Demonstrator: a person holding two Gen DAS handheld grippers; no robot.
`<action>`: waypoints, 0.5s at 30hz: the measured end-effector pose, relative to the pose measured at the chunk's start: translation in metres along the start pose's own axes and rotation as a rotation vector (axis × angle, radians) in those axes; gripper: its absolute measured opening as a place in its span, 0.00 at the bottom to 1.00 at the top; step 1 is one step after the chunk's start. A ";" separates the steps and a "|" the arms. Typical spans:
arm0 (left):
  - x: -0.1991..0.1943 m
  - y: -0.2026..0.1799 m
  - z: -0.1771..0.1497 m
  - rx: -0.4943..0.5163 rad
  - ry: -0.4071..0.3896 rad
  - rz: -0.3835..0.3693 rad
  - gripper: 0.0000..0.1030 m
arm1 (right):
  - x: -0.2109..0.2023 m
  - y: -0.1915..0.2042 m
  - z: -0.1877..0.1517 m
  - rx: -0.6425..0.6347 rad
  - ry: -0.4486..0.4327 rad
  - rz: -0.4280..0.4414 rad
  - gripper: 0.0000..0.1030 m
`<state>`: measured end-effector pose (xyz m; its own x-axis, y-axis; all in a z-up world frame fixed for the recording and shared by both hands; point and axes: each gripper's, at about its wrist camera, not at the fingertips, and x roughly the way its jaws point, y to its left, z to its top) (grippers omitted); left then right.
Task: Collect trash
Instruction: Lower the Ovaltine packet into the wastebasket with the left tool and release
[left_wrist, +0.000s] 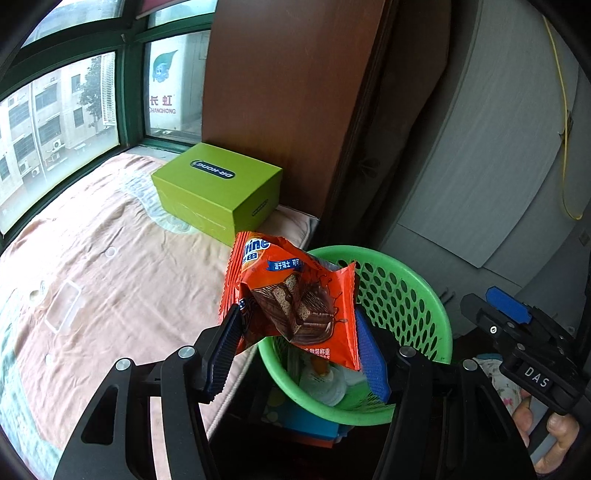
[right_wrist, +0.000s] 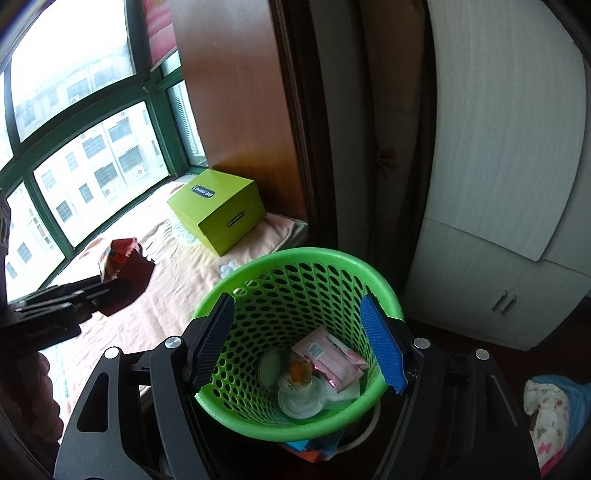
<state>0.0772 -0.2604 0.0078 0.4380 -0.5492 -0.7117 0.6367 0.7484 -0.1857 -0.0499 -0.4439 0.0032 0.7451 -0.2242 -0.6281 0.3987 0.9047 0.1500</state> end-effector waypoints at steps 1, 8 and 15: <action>0.002 -0.002 0.000 0.002 0.005 -0.003 0.56 | -0.001 -0.002 0.000 0.004 -0.002 -0.002 0.69; 0.017 -0.019 0.000 0.023 0.028 -0.024 0.57 | -0.007 -0.010 0.000 0.025 -0.020 -0.013 0.70; 0.030 -0.035 -0.002 0.045 0.056 -0.045 0.60 | -0.009 -0.016 -0.001 0.043 -0.029 -0.015 0.71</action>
<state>0.0669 -0.3027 -0.0084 0.3726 -0.5597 -0.7402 0.6836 0.7050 -0.1889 -0.0638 -0.4563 0.0061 0.7539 -0.2490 -0.6080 0.4324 0.8848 0.1738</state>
